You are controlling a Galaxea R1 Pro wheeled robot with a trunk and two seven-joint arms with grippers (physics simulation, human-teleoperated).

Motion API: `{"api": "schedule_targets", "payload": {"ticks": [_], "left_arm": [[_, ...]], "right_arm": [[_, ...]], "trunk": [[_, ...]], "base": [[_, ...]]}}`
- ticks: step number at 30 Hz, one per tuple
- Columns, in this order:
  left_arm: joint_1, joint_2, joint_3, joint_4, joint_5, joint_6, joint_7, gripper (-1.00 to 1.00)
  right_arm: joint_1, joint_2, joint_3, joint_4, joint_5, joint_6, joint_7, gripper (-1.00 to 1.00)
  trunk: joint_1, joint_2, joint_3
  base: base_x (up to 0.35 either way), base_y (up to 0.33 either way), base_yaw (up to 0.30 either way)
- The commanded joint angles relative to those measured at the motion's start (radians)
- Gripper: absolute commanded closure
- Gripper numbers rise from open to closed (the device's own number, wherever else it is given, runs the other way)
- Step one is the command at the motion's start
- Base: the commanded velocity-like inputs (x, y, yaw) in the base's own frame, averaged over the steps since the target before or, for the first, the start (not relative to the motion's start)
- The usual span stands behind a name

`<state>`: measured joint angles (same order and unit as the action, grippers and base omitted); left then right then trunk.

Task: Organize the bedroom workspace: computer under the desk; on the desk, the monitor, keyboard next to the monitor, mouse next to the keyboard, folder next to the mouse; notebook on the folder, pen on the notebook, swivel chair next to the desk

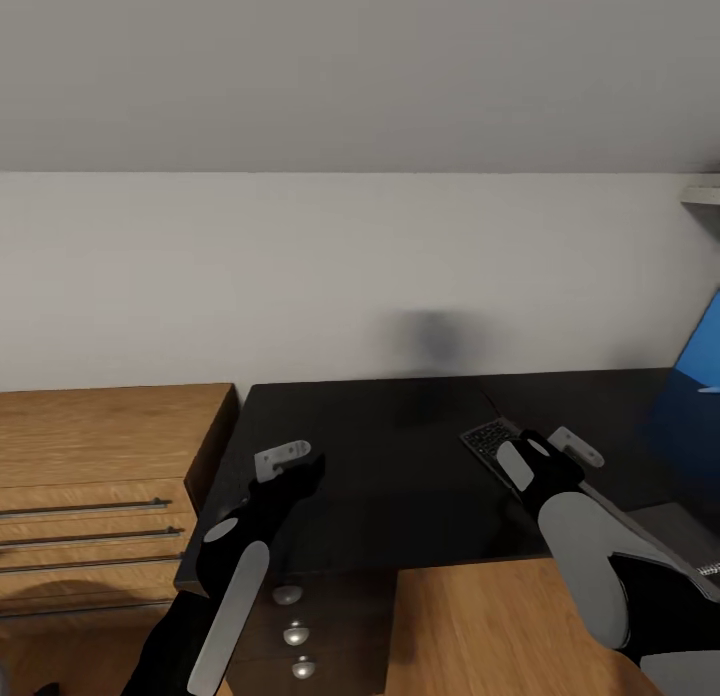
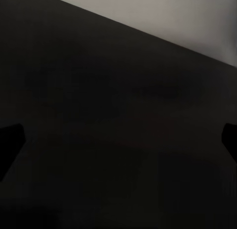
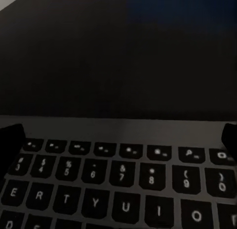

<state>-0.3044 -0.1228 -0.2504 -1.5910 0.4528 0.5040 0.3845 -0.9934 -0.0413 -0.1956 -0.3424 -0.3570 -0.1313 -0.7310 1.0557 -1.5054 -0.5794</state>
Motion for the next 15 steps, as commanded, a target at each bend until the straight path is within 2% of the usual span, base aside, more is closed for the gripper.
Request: {"api": "schedule_targets", "payload": {"ticks": [1,6,10,15], "left_arm": [[-0.001,0.000,-0.001,-0.001,0.010,0.002,0.010,-1.00],[-0.001,0.000,-0.001,-0.001,0.010,0.001,0.009,-1.00],[-0.001,0.000,-0.002,-0.001,0.009,0.001,0.009,-1.00],[-0.001,0.000,-0.003,0.000,0.010,0.001,0.008,-1.00]], "right_arm": [[-0.001,-0.001,0.001,0.000,-0.010,-0.009,0.000,-1.00],[-0.001,-0.005,0.001,-0.001,-0.006,-0.010,0.001,-1.00],[-0.001,-0.012,0.001,-0.001,-0.004,-0.011,0.004,-1.00],[-0.001,-0.034,0.001,-0.001,-0.004,-0.011,0.008,-1.00]], "trunk": [[0.000,-0.001,-0.001],[0.000,-0.001,-0.001],[0.000,-0.001,-0.001],[0.000,-0.001,-0.001]], "base": [[0.000,-0.005,0.000],[0.000,-0.037,0.000],[0.000,-0.240,0.000],[0.000,-0.071,0.000]]}}
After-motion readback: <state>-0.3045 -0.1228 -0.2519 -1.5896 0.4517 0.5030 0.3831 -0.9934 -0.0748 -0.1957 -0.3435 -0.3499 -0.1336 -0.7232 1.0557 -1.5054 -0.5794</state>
